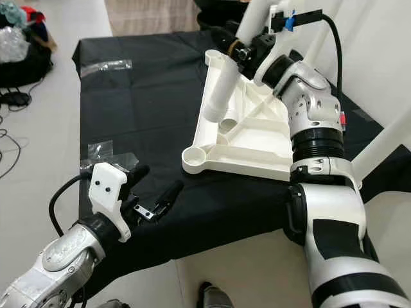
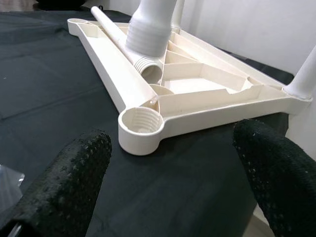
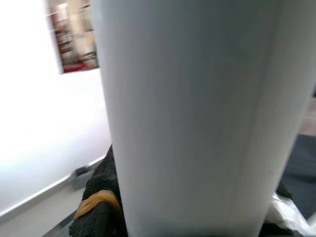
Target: Building children table
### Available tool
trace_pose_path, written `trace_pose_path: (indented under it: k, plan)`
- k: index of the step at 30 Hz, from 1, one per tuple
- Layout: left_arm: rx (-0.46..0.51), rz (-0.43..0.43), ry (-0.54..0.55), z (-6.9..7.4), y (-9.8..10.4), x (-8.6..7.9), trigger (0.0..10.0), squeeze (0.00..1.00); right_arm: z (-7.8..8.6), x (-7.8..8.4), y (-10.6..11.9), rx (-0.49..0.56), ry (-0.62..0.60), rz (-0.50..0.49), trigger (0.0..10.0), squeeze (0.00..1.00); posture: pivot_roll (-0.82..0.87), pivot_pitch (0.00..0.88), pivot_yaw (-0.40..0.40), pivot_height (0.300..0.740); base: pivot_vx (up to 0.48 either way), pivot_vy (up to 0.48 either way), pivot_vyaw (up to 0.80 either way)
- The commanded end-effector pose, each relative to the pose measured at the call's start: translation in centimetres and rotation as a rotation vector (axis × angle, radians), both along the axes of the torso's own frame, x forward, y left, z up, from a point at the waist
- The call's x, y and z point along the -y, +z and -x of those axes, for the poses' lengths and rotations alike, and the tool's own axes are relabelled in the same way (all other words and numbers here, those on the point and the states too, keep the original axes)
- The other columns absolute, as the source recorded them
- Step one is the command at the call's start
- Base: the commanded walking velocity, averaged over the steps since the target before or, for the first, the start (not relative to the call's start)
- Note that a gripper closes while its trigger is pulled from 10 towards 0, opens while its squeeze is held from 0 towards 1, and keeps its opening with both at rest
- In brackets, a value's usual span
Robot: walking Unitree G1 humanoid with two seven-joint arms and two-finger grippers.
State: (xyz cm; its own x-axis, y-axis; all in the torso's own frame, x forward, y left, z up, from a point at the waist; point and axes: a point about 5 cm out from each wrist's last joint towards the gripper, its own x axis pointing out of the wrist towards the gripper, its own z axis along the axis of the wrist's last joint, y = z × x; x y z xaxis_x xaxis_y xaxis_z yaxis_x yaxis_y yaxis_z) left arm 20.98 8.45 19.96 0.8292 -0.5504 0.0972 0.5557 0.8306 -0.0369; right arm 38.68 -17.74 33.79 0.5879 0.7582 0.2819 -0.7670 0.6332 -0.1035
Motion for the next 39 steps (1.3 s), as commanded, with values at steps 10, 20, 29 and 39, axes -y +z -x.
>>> trace_pose_path:
  k: [10,20,29,39]
  plan:
    - [-0.027,-0.106,-0.096,0.9,-0.4,-1.6,10.0,0.0,1.6,-2.4,-0.2,0.048,0.316,0.113,10.0,0.0,0.02,0.213,-0.112,0.74,0.0,0.0,0.0]
    - [-0.095,-0.099,-0.224,2.6,-1.2,-0.4,10.0,0.0,2.2,-2.6,-2.4,0.07,0.444,0.234,10.0,0.0,0.02,0.221,-0.118,0.74,0.0,0.0,0.0]
    - [-0.157,-0.026,-0.29,3.1,-1.5,0.5,10.0,0.0,2.0,-2.4,-4.8,0.051,0.405,0.371,10.0,0.0,0.02,0.223,-0.112,0.74,0.0,0.0,0.0]
    - [-0.146,-0.017,-0.298,3.2,-1.1,0.7,10.0,0.0,2.2,-3.3,-5.1,0.067,0.453,0.343,10.0,0.0,0.02,0.243,-0.114,0.74,0.0,0.0,0.0]
